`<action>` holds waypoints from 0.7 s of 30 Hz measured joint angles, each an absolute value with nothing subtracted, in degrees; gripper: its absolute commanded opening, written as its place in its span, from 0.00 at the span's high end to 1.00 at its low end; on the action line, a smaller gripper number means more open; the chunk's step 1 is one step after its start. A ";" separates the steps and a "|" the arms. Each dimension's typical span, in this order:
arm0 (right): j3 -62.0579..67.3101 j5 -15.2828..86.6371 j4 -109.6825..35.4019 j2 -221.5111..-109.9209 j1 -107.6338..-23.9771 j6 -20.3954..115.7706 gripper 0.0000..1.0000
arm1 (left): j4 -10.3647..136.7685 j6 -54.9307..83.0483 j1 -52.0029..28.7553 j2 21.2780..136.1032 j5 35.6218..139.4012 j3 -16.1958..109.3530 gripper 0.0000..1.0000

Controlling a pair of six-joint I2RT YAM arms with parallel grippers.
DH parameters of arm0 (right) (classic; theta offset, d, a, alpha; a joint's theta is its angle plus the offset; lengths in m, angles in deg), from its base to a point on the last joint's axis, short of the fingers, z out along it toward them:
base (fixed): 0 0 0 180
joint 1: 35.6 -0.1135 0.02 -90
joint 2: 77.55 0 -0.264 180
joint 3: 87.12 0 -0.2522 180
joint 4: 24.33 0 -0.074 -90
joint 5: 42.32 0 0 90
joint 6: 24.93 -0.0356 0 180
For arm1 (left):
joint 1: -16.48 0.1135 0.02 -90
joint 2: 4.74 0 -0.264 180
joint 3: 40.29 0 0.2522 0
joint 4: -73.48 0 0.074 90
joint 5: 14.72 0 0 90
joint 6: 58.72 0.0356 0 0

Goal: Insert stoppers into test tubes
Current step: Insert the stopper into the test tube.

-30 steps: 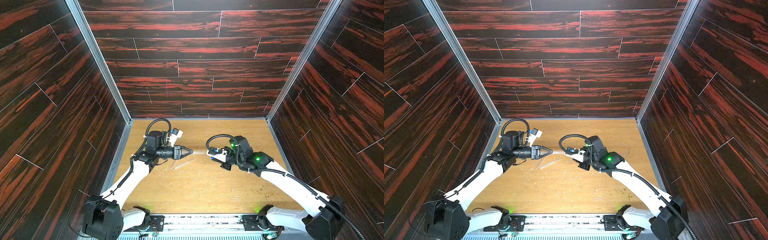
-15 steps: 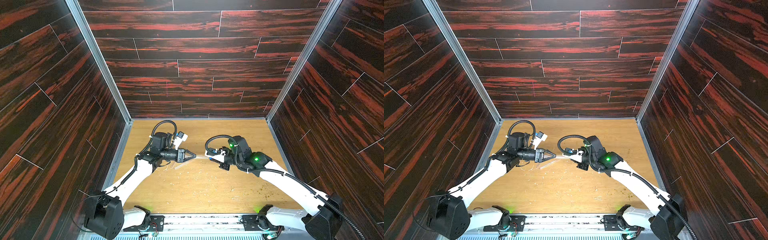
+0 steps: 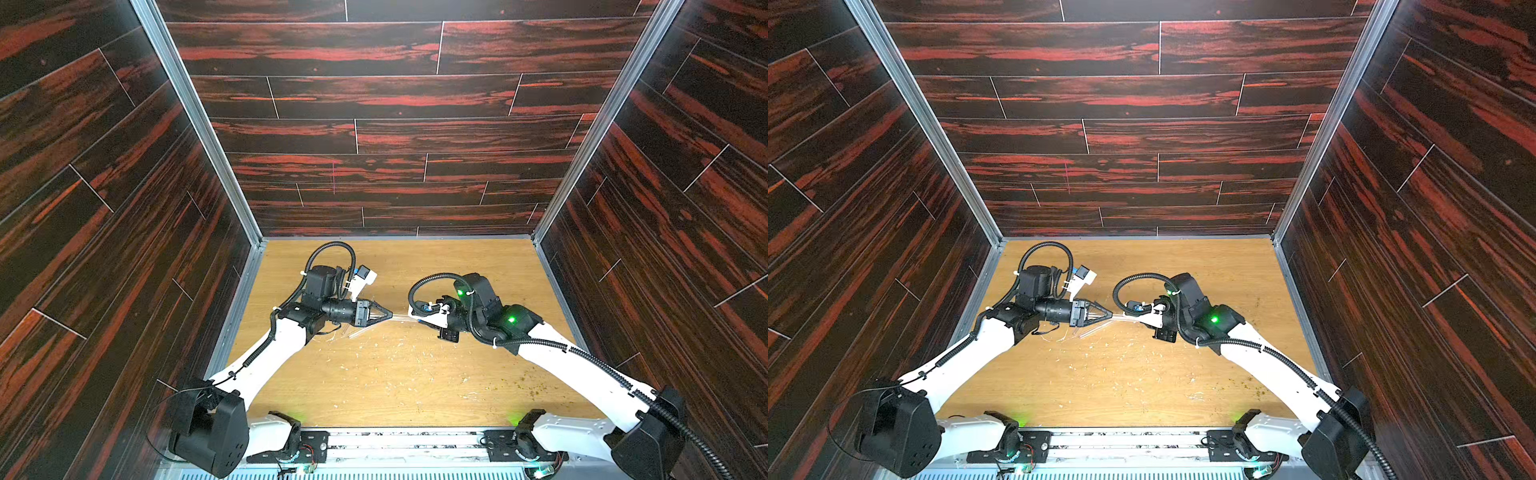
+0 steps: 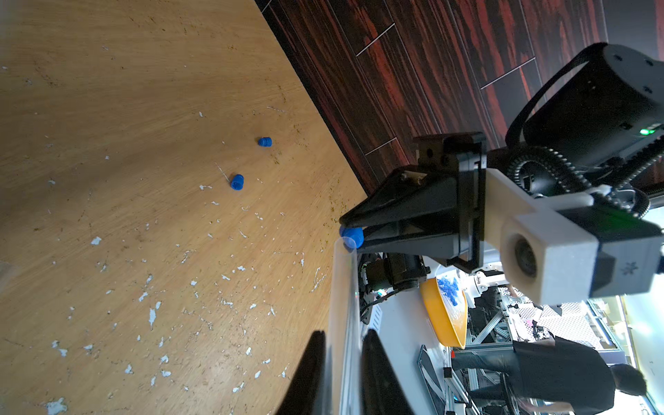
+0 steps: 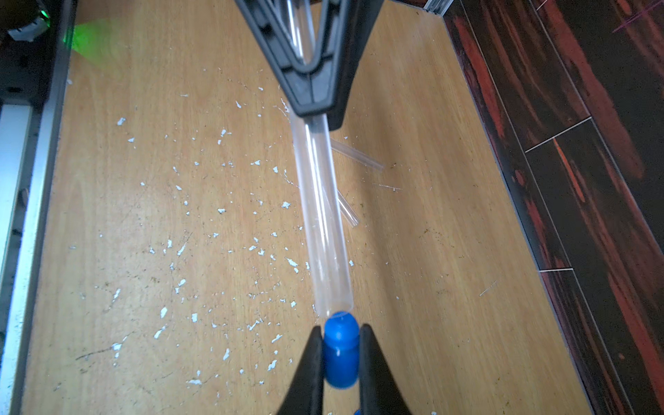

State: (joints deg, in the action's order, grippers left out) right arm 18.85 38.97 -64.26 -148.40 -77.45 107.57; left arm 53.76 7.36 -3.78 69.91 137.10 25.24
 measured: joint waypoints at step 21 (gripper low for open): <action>18.52 39.88 -64.99 -148.95 -79.00 108.47 0.83 | 53.63 8.08 -4.06 69.94 138.20 25.24 0.88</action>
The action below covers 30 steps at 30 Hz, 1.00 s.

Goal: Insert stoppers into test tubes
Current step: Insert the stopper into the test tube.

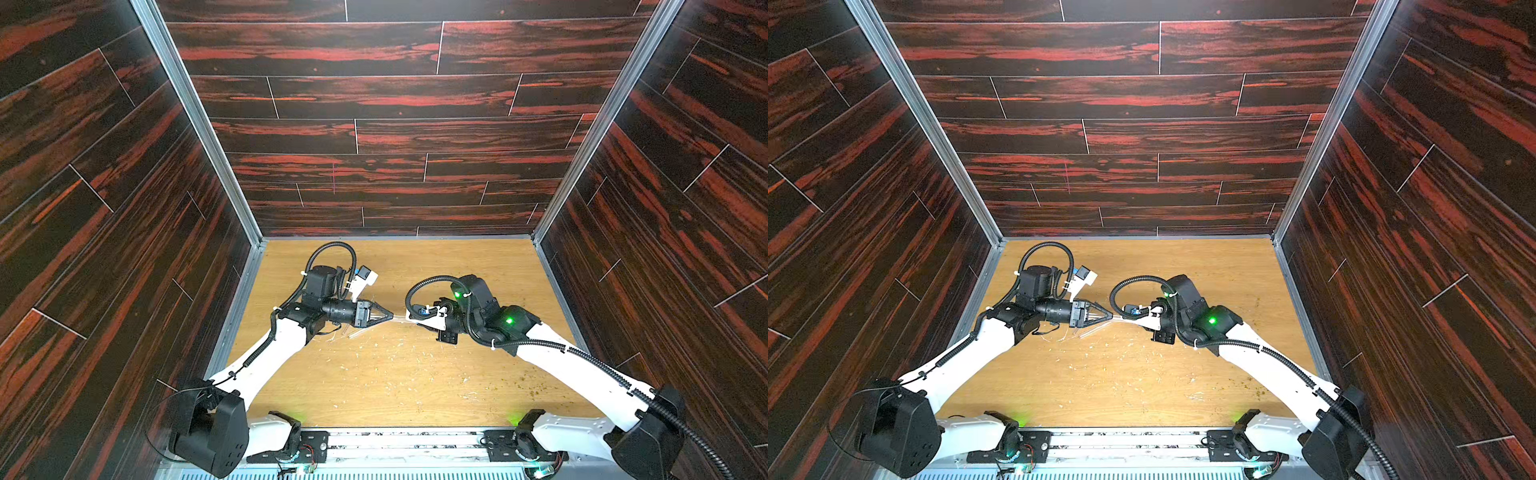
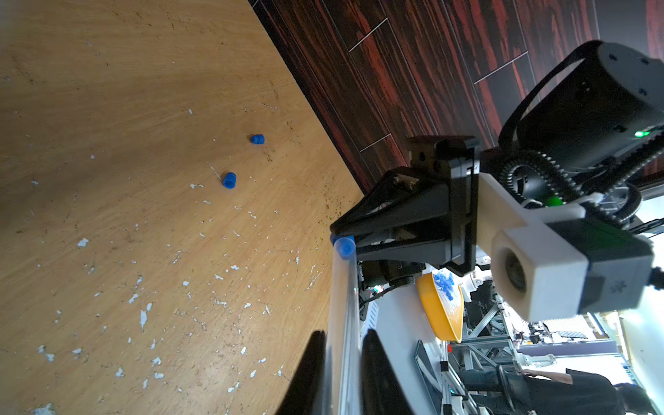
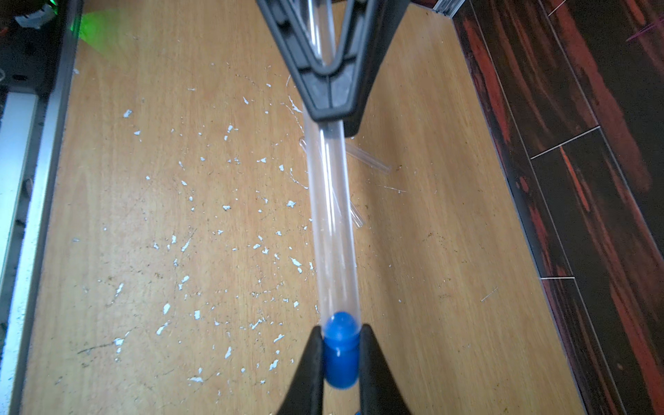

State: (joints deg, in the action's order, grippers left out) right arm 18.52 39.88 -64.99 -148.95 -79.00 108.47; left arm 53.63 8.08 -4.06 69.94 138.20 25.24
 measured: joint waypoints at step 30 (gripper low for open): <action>10.58 46.27 -72.05 -155.72 -81.99 109.71 0.81 | 52.43 10.04 -3.71 70.11 136.10 25.24 0.88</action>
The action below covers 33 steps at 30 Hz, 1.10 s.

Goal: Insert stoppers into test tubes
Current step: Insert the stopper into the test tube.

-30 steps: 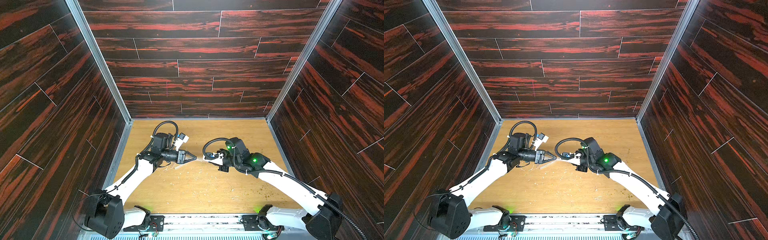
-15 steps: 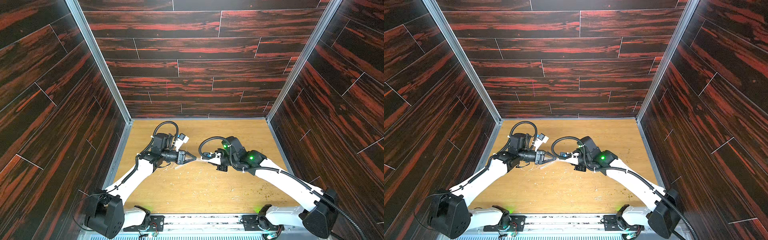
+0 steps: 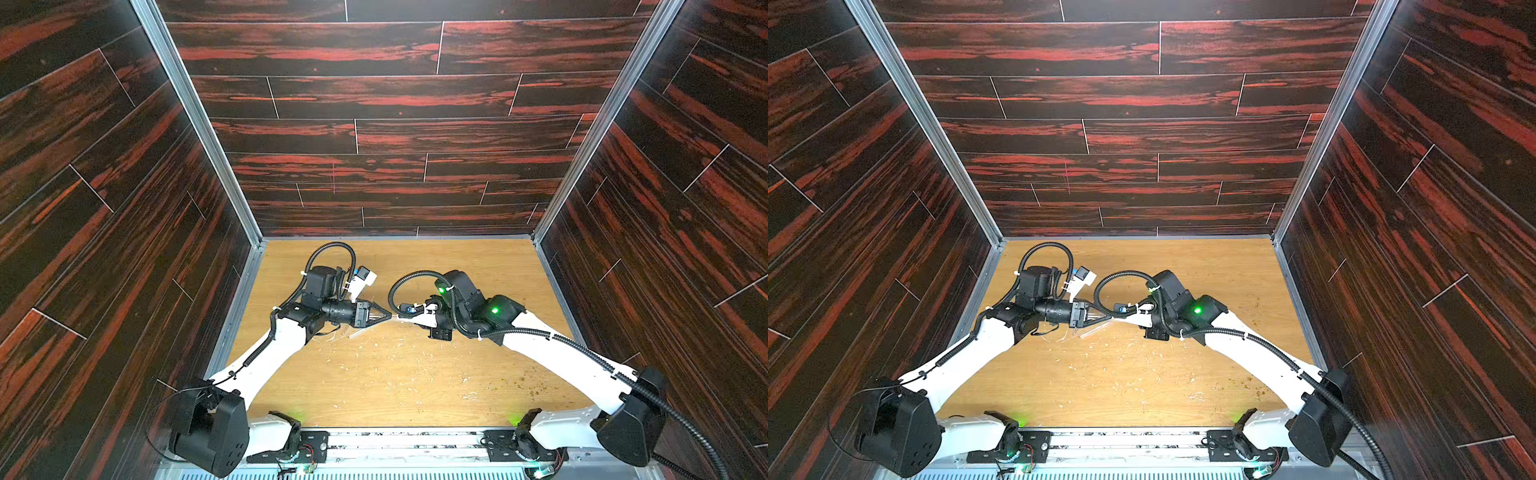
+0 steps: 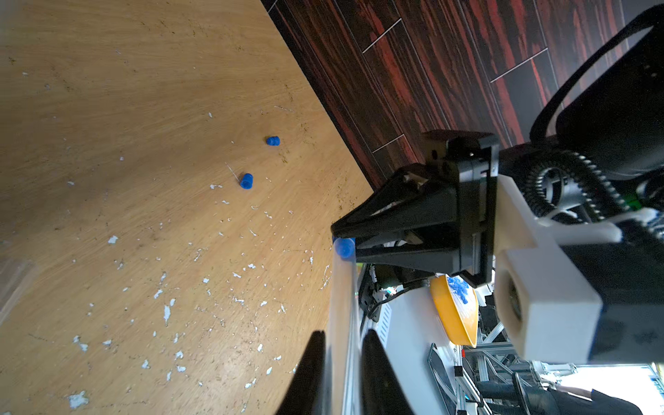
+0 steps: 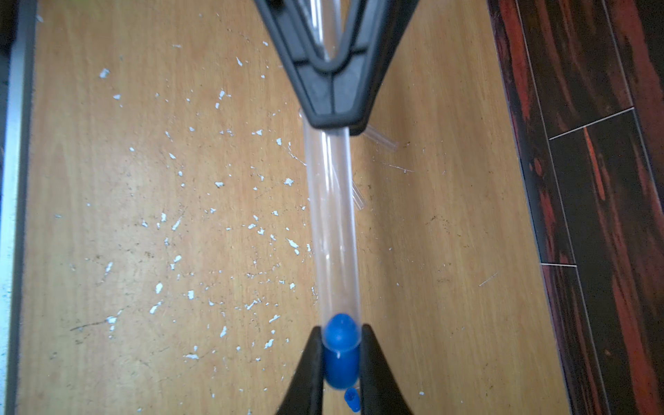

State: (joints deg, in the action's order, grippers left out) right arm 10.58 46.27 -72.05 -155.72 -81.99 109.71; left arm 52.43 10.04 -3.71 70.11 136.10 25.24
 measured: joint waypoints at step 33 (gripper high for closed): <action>15.15 28.69 -56.20 -143.81 -73.40 96.12 0.58 | 61.92 -0.77 4.20 68.38 135.64 23.14 0.88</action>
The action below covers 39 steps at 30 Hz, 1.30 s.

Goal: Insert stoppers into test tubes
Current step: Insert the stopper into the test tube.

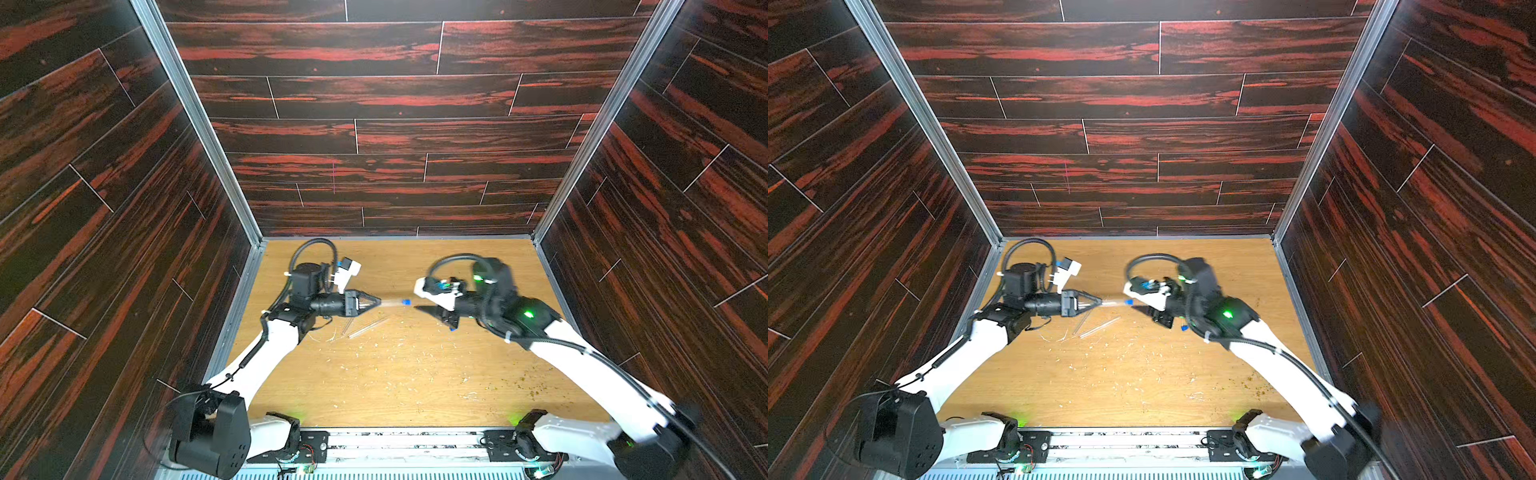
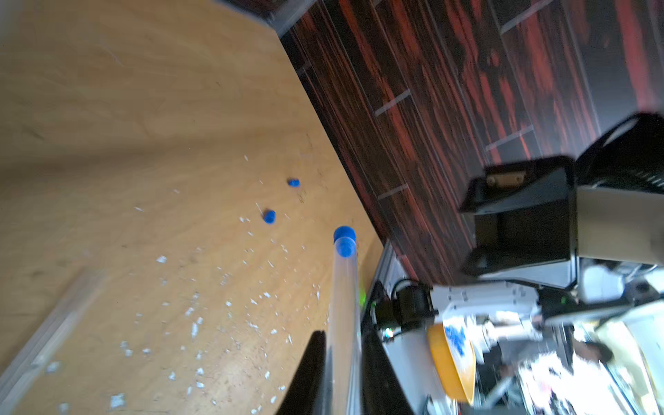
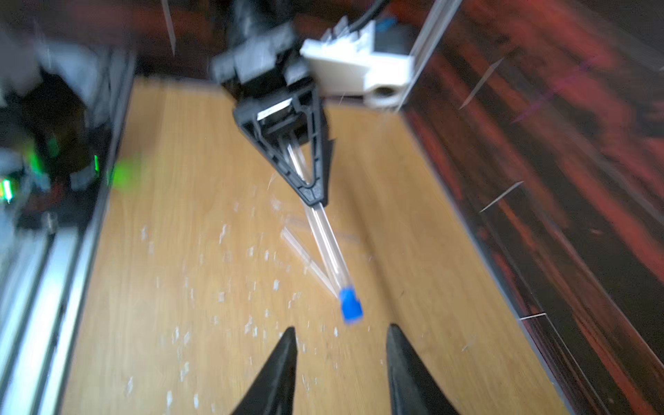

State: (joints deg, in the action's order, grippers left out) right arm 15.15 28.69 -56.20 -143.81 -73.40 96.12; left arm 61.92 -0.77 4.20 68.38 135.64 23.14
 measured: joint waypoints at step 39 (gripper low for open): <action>32.97 -0.27 -8.51 -151.66 -63.15 60.82 0.69 | 78.20 -17.84 6.58 65.59 140.06 23.25 0.89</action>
State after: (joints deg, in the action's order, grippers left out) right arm 32.97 -0.27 -8.51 -151.66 -63.15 60.82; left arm 78.20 -17.84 6.58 65.59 140.06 23.25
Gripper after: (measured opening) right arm 0.305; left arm 0.188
